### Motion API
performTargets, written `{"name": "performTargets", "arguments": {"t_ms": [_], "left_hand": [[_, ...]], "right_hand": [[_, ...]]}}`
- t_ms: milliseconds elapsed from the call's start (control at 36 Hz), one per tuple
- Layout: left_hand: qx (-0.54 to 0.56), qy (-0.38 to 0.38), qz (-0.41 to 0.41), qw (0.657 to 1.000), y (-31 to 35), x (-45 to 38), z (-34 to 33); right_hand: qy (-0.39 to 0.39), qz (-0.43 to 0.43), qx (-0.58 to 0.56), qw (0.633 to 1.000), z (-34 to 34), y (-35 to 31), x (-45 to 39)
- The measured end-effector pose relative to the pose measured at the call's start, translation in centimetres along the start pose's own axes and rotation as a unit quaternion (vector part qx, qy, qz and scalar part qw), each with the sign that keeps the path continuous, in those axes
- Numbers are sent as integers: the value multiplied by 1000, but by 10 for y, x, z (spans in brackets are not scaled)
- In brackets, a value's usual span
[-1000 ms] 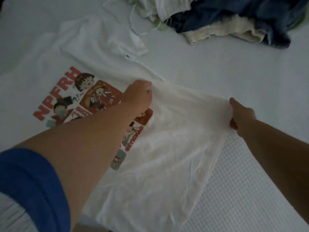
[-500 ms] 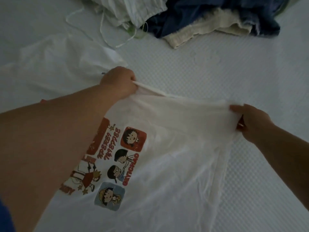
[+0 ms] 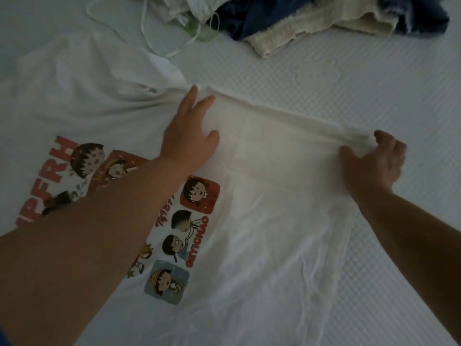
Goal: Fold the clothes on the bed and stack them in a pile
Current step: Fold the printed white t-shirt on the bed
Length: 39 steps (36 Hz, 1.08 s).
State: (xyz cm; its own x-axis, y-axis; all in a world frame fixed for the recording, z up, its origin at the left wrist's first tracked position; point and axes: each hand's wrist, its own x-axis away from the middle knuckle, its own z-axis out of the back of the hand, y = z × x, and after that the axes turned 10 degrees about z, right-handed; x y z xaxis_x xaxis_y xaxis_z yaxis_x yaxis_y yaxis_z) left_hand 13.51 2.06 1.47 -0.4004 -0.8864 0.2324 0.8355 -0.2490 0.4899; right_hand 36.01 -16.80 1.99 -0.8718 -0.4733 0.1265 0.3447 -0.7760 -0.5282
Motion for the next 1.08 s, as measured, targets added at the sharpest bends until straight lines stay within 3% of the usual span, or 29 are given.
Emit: {"name": "performTargets", "arguments": {"t_ms": [139, 250, 361, 500, 611, 722, 778, 861, 1000, 1083], "left_hand": [[-14, -28, 63, 998, -35, 51, 32], [-50, -10, 160, 986, -78, 78, 75], [-47, 32, 248, 967, -118, 79, 115], [-23, 39, 275, 960, -172, 41, 138], [-31, 57, 248, 967, -207, -8, 146], [-23, 55, 243, 968, -225, -52, 158], [-18, 54, 228, 972, -232, -72, 163], [14, 36, 223, 974, -243, -101, 170], [1, 19, 236, 972, -252, -131, 178], [-17, 28, 220, 975, -253, -138, 180]], "right_hand": [[-114, 124, 24, 985, -4, -37, 48], [-243, 182, 30, 952, -14, -78, 79], [-300, 237, 35, 923, -37, -117, 95], [-300, 273, 33, 913, -87, -167, 97], [-220, 276, -10, 935, -130, -217, 83], [-152, 228, -46, 961, -165, -267, 61], [-164, 166, -38, 972, -181, -283, 45], [-204, 130, 38, 970, -196, -296, 32], [-215, 197, 213, 932, -198, -310, 29], [-183, 242, 280, 911, -192, -323, 25]]}}
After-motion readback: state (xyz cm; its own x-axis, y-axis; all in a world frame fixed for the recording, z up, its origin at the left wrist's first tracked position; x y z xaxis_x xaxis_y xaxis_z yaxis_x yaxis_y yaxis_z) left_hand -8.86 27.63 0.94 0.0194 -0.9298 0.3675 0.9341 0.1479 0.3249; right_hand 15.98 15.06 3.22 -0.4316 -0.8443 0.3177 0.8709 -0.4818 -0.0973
